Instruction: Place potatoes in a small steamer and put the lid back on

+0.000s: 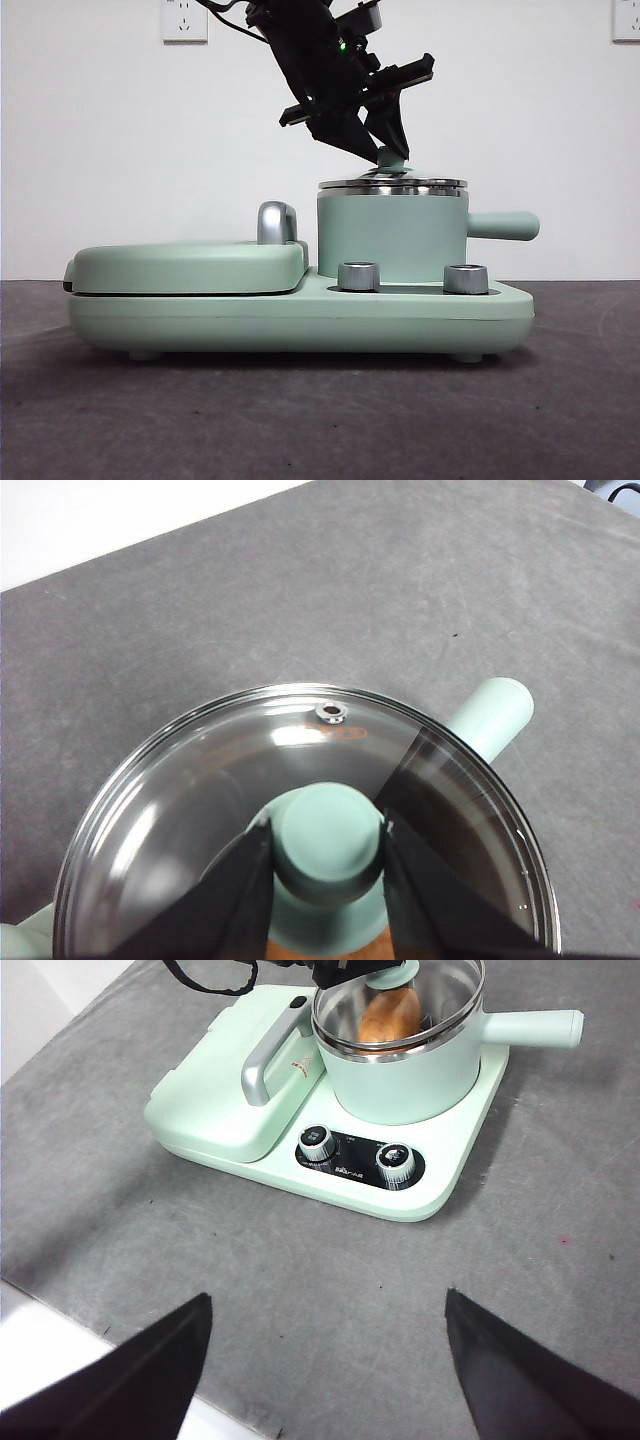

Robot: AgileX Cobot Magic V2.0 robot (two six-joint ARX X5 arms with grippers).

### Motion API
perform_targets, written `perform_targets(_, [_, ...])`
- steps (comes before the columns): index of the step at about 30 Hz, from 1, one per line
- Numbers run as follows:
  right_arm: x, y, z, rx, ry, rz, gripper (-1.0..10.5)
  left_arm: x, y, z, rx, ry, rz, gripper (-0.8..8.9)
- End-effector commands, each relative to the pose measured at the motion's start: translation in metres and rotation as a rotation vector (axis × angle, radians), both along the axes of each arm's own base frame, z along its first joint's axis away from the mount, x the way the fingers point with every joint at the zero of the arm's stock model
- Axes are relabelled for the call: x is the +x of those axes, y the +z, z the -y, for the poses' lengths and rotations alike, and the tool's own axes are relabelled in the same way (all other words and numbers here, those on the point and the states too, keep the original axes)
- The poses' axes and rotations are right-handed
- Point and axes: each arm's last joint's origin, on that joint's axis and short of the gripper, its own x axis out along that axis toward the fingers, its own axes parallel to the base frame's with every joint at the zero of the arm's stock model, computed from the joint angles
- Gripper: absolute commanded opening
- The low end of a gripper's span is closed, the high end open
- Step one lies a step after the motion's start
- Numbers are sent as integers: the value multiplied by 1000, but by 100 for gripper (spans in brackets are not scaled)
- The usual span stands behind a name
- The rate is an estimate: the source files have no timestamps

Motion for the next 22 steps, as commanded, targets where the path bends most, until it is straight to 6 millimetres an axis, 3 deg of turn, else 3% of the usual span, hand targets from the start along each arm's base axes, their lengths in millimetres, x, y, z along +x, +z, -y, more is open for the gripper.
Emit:
perform_targets(1, [0,3,0,16,-5,9,371,3,1,7,-20,-8,3,11])
perform_targets(22, [0,3,1,10,-27,13,371,1,-2,5,-4,3,-40,11])
